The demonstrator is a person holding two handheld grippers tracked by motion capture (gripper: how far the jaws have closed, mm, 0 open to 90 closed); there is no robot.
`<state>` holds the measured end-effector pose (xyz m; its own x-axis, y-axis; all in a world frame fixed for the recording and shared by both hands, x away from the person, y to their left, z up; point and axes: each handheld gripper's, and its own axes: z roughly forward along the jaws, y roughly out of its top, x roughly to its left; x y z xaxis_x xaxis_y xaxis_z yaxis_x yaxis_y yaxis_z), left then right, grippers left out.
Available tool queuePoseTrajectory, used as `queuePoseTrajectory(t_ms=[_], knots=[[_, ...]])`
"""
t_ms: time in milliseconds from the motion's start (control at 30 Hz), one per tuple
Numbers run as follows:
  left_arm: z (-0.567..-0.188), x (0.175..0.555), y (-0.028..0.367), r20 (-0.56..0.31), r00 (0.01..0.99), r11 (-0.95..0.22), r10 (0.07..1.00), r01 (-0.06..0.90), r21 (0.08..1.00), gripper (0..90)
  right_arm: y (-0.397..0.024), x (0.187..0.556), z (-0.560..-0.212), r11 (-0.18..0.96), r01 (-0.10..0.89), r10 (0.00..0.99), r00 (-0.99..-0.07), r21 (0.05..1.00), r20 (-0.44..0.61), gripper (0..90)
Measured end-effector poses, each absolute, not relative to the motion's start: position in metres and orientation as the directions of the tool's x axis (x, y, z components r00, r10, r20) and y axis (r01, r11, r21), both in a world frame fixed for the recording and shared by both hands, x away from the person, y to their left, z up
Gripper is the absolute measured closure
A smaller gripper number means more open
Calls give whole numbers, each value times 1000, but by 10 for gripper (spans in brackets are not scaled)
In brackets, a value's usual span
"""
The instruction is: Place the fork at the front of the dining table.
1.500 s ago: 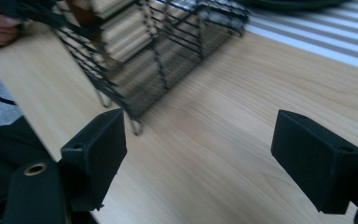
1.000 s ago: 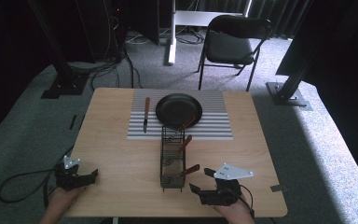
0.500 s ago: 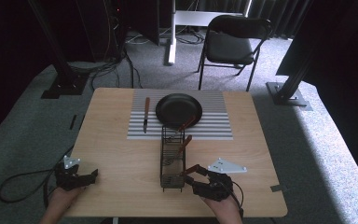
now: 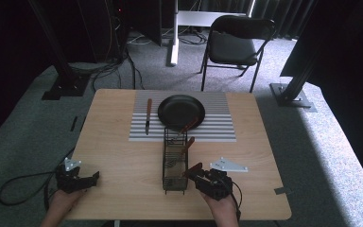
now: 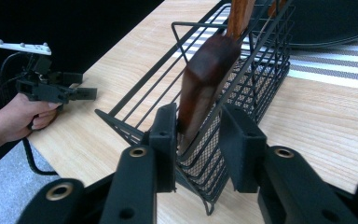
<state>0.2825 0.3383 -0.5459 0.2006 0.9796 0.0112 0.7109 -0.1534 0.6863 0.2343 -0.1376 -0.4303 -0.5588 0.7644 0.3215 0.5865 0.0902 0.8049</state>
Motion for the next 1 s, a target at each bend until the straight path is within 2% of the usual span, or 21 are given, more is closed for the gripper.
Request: queuePoseTrajectory(t_ms=[133, 500, 733, 1000], knots=[[-546, 282, 338, 11, 201, -154, 980, 711, 686, 16, -135, 236, -432, 95, 587, 764, -561, 804, 319, 754], [-546, 282, 338, 11, 200, -153, 980, 710, 687, 16, -139, 240, -431, 44, 594, 746, -555, 803, 369, 800], [-546, 282, 338, 10, 200, -152, 980, 709, 688, 17, -138, 241, -428, 57, 584, 738, -571, 810, 359, 805], [-546, 282, 338, 11, 200, -153, 980, 710, 688, 17, -137, 239, -408, 85, 517, 736, -609, 852, 296, 809]])
